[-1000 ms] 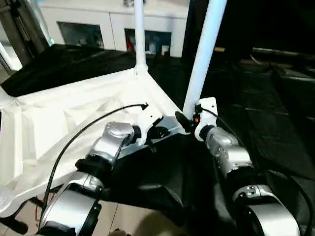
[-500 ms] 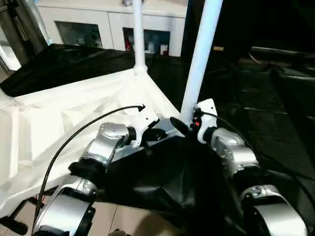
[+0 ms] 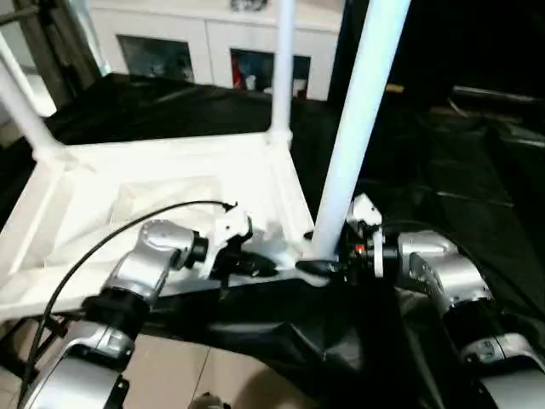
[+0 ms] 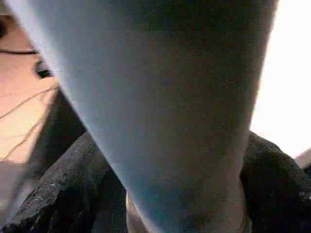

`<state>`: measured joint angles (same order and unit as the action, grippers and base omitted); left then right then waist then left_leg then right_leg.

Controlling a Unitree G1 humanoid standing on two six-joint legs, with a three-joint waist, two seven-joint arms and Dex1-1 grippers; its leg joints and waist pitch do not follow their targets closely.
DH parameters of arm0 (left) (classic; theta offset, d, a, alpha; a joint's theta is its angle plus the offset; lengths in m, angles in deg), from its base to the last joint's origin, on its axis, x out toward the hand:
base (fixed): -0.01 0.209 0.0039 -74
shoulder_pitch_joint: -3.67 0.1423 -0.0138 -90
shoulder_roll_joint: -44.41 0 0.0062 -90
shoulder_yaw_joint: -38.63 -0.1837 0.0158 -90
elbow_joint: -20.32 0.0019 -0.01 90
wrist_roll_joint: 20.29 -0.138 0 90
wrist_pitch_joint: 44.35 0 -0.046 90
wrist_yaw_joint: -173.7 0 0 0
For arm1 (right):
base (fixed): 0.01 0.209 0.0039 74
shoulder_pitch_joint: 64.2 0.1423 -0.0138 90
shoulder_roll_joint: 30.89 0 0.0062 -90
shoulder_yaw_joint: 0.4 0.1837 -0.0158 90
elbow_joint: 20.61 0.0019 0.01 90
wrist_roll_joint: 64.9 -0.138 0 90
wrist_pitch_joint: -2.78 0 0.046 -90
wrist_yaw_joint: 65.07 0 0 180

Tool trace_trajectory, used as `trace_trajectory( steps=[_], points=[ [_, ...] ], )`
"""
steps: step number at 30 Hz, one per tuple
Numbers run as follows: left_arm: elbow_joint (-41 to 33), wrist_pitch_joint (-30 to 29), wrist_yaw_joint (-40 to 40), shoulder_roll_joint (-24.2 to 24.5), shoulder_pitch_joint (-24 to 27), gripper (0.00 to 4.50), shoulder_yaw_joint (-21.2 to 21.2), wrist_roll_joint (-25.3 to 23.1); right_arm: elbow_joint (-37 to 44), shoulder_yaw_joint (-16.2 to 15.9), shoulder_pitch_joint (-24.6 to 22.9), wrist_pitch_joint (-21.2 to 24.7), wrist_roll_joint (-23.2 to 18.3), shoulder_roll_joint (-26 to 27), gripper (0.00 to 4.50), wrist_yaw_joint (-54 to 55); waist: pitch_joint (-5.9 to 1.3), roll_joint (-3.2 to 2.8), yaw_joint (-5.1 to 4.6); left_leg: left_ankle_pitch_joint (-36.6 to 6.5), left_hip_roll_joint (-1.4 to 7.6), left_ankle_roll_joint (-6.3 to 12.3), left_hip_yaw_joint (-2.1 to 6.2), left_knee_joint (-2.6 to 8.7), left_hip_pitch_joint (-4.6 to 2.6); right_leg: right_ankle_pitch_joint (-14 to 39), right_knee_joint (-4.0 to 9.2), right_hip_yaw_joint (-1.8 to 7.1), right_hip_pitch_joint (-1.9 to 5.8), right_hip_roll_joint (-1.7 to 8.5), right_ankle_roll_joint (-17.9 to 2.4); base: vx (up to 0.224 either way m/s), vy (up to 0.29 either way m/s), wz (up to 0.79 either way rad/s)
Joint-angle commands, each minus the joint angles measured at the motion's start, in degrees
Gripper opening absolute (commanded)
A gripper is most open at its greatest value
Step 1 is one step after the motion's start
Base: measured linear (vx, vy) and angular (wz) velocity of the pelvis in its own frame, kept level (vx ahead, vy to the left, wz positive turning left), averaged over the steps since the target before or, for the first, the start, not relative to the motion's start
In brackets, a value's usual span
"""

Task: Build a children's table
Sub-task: Rotate leg to tighten

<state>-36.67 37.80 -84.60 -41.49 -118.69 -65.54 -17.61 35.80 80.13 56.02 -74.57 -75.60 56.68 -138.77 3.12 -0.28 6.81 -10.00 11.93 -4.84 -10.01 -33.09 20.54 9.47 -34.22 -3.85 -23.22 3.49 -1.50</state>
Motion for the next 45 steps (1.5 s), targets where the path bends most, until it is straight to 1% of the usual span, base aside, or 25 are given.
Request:
trace_trajectory(
  steps=[1,4,6,7,13,17,18,21,22,24,25,27,28,29,32,33,34,35,36,37,38,39,40,43,45],
  points=[
    [-4.31,0.42,-3.99,-1.14,-1.14,0.00,-2.00,3.05,1.91,-2.71,-0.42,1.16,0.63,0.41,3.45,-2.00,-3.82,0.21,-0.07,-11.90,1.60,2.97,0.02,3.53,-0.60,16.73,4.10,2.50,2.88,4.40,-11.07,0.000,0.000,0.00],
    [-4.54,0.21,-4.56,-0.75,-0.88,0.00,-2.01,3.06,2.53,-3.10,-0.59,1.67,0.42,0.30,3.11,-2.23,-3.87,0.13,-0.04,-11.71,1.59,2.67,0.07,3.55,-0.54,16.01,4.01,2.46,2.89,4.37,-11.11,0.000,0.000,0.00],
    [-4.62,0.06,-4.67,-0.70,-0.81,0.00,-2.00,2.99,2.90,-3.30,-0.77,2.00,0.44,0.23,3.05,-2.50,-3.92,0.14,-0.01,-11.42,1.54,2.63,0.04,3.50,-0.50,15.49,3.97,2.48,2.93,4.39,-11.18,0.000,0.000,0.00],
    [-4.66,-0.03,-4.65,-0.71,-0.77,0.00,-2.03,2.89,3.15,-3.41,-0.92,2.18,0.49,0.18,2.84,-2.64,-3.90,0.17,0.00,-11.30,1.56,2.58,0.07,3.53,-0.49,15.35,3.92,2.48,2.95,4.39,-11.12,0.000,0.000,0.00],
    [-4.02,0.29,-2.79,-1.20,-1.09,0.00,-1.69,2.19,4.14,-3.58,-1.52,2.83,0.44,0.17,2.72,-2.29,-3.88,0.22,0.13,-11.15,1.51,2.59,0.07,3.51,-0.46,16.07,4.03,2.45,2.96,4.40,-10.73,0.000,0.000,0.00],
    [-0.41,-0.45,5.55,-4.17,-3.80,0.00,0.34,0.68,1.08,-0.95,-1.06,1.43,1.81,3.96,2.68,8.41,-3.71,0.30,0.02,-11.78,1.42,1.92,0.07,3.60,-0.52,17.91,4.31,2.47,2.75,4.42,-10.06,0.000,0.000,0.00],
    [1.37,-0.10,8.75,-5.34,-4.97,0.00,1.11,0.17,-0.87,0.25,-0.45,1.19,2.45,5.74,2.65,13.45,-3.76,0.35,-0.20,-12.39,1.14,1.09,0.17,3.57,-0.67,20.41,4.51,2.41,2.77,4.51,-9.32,0.000,0.000,0.00],
    [4.72,0.37,15.34,-8.00,-7.36,0.00,2.15,-0.98,-5.80,2.56,1.07,0.11,3.73,9.62,2.63,24.66,-3.70,0.29,-0.74,-12.92,0.97,0.33,0.27,3.67,-0.73,22.32,4.83,2.37,2.70,4.57,-8.61,0.000,0.000,0.00],
    [5.39,0.39,16.89,-8.58,-7.87,0.00,2.26,-1.36,-7.11,3.11,1.51,-0.02,4.01,10.50,2.63,27.39,-3.66,0.38,-1.10,-12.78,0.93,0.04,0.40,3.80,-0.49,22.63,4.76,2.32,2.90,4.56,-8.32,0.000,0.000,0.00],
    [7.72,-0.04,22.76,-10.52,-9.44,0.00,2.78,-2.59,-10.26,4.86,2.76,0.39,3.70,13.27,2.63,34.05,-3.79,0.01,-1.62,-12.60,0.98,0.21,0.38,3.70,-0.60,20.37,4.72,2.46,2.80,4.47,-8.80,0.000,0.000,0.00],
    [8.32,-0.14,24.40,-11.10,-9.85,0.00,2.86,-2.93,-11.25,5.91,3.27,0.90,3.12,14.42,2.63,36.63,-3.76,0.03,-1.77,-12.72,0.97,0.19,0.32,3.70,-0.63,19.90,4.73,2.49,2.74,4.44,-9.05,0.000,0.000,0.00],
    [9.62,-0.44,28.53,-12.52,-10.69,0.00,3.35,-3.55,-13.61,8.64,4.61,1.38,1.90,17.06,2.63,43.29,-3.90,0.10,-1.85,-11.78,0.91,0.35,0.31,3.65,-0.49,17.82,4.44,2.54,2.97,4.46,-9.65,0.000,0.000,0.00],
    [10.53,-0.31,31.19,-13.66,-11.19,0.00,3.80,-3.89,-15.45,10.88,5.65,1.33,1.23,19.32,2.63,48.38,-3.91,-0.11,-1.95,-11.79,0.92,0.20,0.30,3.66,-0.62,17.39,4.42,2.56,2.86,4.41,-9.89,0.000,0.000,0.00],
    [10.88,-0.18,32.19,-14.06,-11.36,0.00,4.04,-4.00,-15.96,11.36,5.93,0.97,1.23,20.04,2.63,49.44,-4.02,-0.05,-2.00,-11.67,0.87,0.03,0.28,3.62,-0.66,16.62,4.34,2.53,2.94,4.37,-10.14,0.000,0.000,0.00],
    [11.18,0.05,32.71,-14.62,-11.44,0.00,4.09,-4.07,-15.67,10.45,5.82,-1.01,2.15,21.01,2.63,48.73,-4.07,-0.05,-1.84,-11.23,0.92,0.85,0.24,3.56,-0.46,14.06,4.12,2.54,3.18,4.40,-10.52,0.000,0.000,0.00],
    [11.60,0.78,32.55,-14.91,-11.46,0.00,3.99,-4.12,-14.61,8.99,5.29,-3.20,2.74,21.65,2.63,45.42,-4.05,0.16,-1.85,-11.16,0.94,1.25,0.20,3.58,-0.35,13.34,4.08,2.53,3.20,4.37,-10.58,0.000,0.000,0.00],
    [11.58,1.20,32.18,-14.90,-11.36,0.00,3.94,-4.07,-14.18,8.92,5.14,-3.84,2.48,21.79,2.97,44.37,-4.04,0.07,-1.78,-11.21,0.97,1.33,0.20,3.59,-0.45,13.31,4.07,2.53,3.17,4.42,-10.65,0.000,0.000,0.00],
    [11.32,2.17,31.06,-14.78,-11.09,0.00,3.74,-3.87,-13.66,9.28,5.10,-4.22,1.66,21.91,3.18,43.22,-4.01,0.01,-1.77,-11.50,0.97,1.55,0.20,3.61,-0.47,13.53,4.14,2.52,3.17,4.42,-10.71,0.000,0.000,0.00],
    [11.25,2.37,30.79,-14.75,-11.03,0.00,3.70,-3.82,-13.59,9.41,5.12,-4.20,1.45,21.92,3.32,43.08,-3.98,0.01,-1.83,-11.77,0.98,1.64,0.18,3.63,-0.53,13.86,4.19,2.54,3.16,4.40,-10.77,0.000,0.000,0.00],
    [11.07,2.75,30.13,-14.65,-10.86,0.00,3.60,-3.61,-13.56,9.63,5.29,-3.96,1.15,21.81,3.32,42.67,-3.98,0.15,-1.85,-11.86,0.97,1.75,0.17,3.64,-0.54,14.00,4.22,2.55,3.20,4.40,-10.80,0.000,0.000,0.00],
    [10.91,2.89,29.54,-14.55,-10.71,0.00,3.56,-3.43,-13.48,9.66,5.41,-3.84,1.04,21.66,3.34,42.10,-3.92,0.10,-1.83,-12.16,0.97,1.94,0.16,3.64,-0.55,14.55,4.27,2.56,3.18,4.43,-10.79,0.000,0.000,0.00],
    [9.63,3.87,26.37,-13.65,-9.70,0.00,3.00,-2.81,-12.30,7.99,5.26,-4.40,2.19,19.86,3.44,39.03,-3.95,0.23,-1.74,-11.87,0.93,2.13,0.17,3.62,-0.45,14.92,4.29,2.56,3.29,4.52,-10.66,0.000,0.000,0.00],
    [9.63,3.87,26.37,-13.65,-9.70,0.00,3.00,-2.81,-12.30,7.99,5.26,-4.40,2.19,19.86,3.61,39.03,-3.90,0.24,-1.77,-11.74,0.93,2.25,0.17,3.65,-0.36,15.01,4.30,2.56,3.35,4.50,-10.55,0.000,0.000,0.00],
    [8.13,4.32,22.80,-12.56,-8.58,0.00,2.34,-2.14,-11.00,6.43,4.76,-5.00,2.80,17.78,3.61,34.80,-3.92,0.19,-1.75,-11.14,1.01,2.46,0.17,3.64,-0.34,14.53,4.20,2.55,3.34,4.46,-10.61,0.000,0.000,0.00],
    [6.21,4.25,18.22,-11.20,-7.33,0.00,1.49,-1.22,-8.96,4.93,3.88,-5.24,2.71,15.15,3.61,28.93,-3.89,0.21,-1.71,-11.30,1.10,2.67,0.20,3.65,-0.29,14.42,4.16,2.47,3.46,4.45,-10.88,0.000,0.000,0.00]
  ],
)
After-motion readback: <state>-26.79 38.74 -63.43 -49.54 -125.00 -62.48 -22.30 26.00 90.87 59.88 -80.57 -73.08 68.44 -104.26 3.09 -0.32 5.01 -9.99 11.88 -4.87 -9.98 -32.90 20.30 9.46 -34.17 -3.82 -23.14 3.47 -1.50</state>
